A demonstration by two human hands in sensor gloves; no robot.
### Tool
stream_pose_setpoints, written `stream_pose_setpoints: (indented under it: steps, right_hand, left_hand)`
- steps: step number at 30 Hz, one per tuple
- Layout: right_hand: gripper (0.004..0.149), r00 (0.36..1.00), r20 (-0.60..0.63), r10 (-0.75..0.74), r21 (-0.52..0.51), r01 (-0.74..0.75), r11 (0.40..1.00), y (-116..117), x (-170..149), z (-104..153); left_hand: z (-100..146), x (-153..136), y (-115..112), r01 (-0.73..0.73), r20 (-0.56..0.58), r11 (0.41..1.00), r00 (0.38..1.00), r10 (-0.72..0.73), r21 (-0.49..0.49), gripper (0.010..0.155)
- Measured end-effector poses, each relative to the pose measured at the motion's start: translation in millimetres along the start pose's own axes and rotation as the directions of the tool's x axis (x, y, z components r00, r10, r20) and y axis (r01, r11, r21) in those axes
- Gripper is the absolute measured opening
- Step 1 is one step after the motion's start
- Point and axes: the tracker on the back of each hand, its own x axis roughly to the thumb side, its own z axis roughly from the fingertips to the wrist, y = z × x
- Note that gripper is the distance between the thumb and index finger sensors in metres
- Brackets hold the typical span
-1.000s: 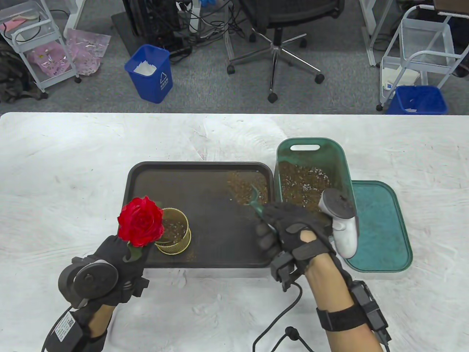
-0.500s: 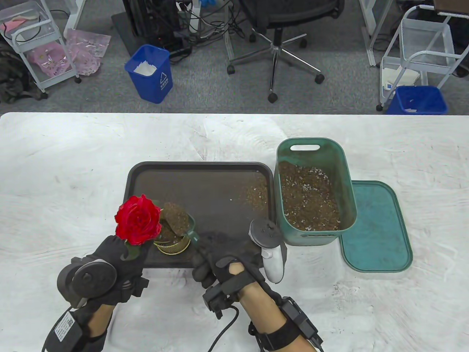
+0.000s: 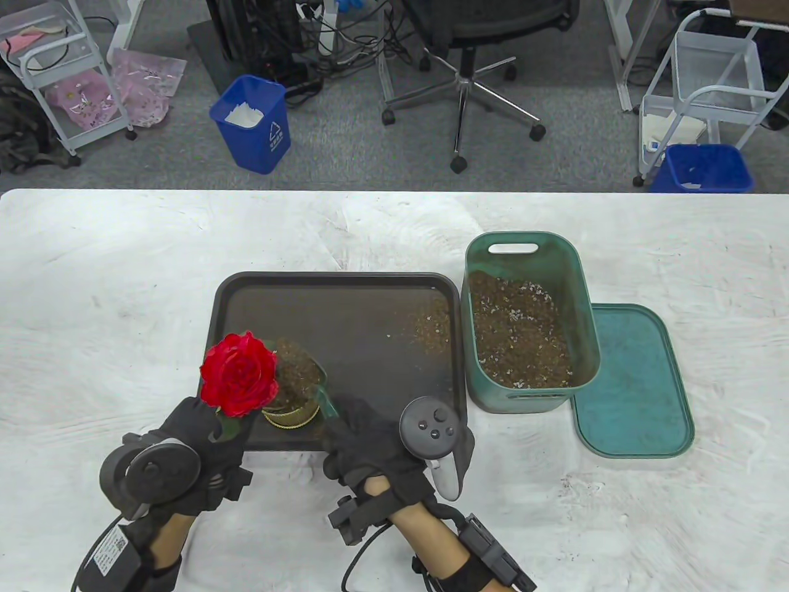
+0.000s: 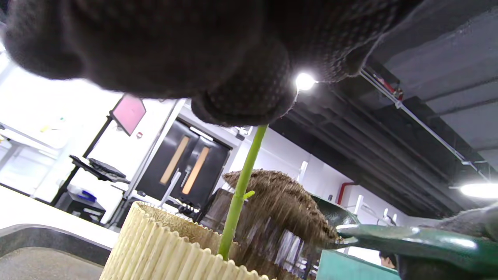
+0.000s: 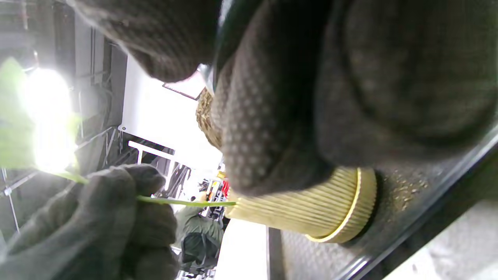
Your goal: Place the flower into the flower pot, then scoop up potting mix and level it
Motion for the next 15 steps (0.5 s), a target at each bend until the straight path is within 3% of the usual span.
stream_pose_setpoints:
  steps: [8, 15]
  right_hand:
    - [0.055, 0.986, 0.071, 0.152, -0.042, -0.149, 0.988, 12, 0, 3]
    - [0.054, 0.924, 0.159, 0.348, -0.128, -0.330, 0.935, 19, 4, 6]
  left_hand:
    - [1, 2, -1, 0.004, 0.010, 1.000, 1.000, -0.004, -0.002, 0.043]
    - [1, 3, -1, 0.007, 0.015, 1.000, 1.000, -0.007, -0.003, 0.043]
